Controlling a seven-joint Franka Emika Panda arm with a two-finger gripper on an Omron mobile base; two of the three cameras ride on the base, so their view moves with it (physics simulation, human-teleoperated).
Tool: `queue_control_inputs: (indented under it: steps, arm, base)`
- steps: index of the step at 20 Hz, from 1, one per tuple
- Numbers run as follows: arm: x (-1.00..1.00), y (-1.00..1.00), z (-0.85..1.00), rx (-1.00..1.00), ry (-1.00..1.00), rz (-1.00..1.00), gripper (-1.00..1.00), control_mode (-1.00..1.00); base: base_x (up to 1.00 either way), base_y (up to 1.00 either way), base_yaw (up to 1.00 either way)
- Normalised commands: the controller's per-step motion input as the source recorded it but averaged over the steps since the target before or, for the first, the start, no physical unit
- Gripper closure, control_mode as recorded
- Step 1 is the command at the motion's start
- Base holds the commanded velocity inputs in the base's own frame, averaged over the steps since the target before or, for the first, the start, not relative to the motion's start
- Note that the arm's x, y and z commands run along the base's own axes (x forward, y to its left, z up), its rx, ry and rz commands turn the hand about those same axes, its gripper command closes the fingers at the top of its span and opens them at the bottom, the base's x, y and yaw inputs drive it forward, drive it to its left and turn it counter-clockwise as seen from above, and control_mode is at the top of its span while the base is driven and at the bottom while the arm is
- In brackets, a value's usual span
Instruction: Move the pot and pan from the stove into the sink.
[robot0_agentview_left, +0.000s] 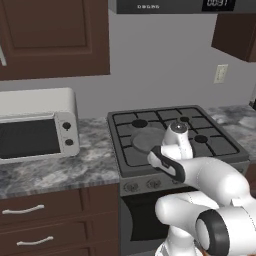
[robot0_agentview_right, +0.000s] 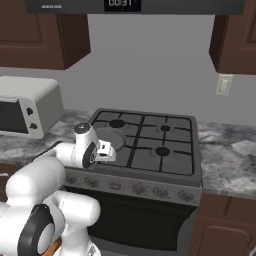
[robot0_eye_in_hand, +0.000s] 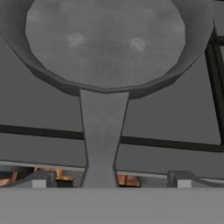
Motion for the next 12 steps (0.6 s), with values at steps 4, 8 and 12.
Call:
queue_control_inputs:
  steps: [4,8,12]
  arm:
    - [0.00,-0.03,-0.04,0.00,-0.01,0.00,-1.00,-1.00]
    - [0.00,0.00,0.00,0.00,0.00,0.00,-1.00,-1.00]
    - [0.00,0.00,0.00,0.00,0.00,0.00,1.00,-1.00]
  base:
    - [0.00,0.00,0.00]
    - [0.00,0.00,0.00]
    - [0.00,0.00,0.00]
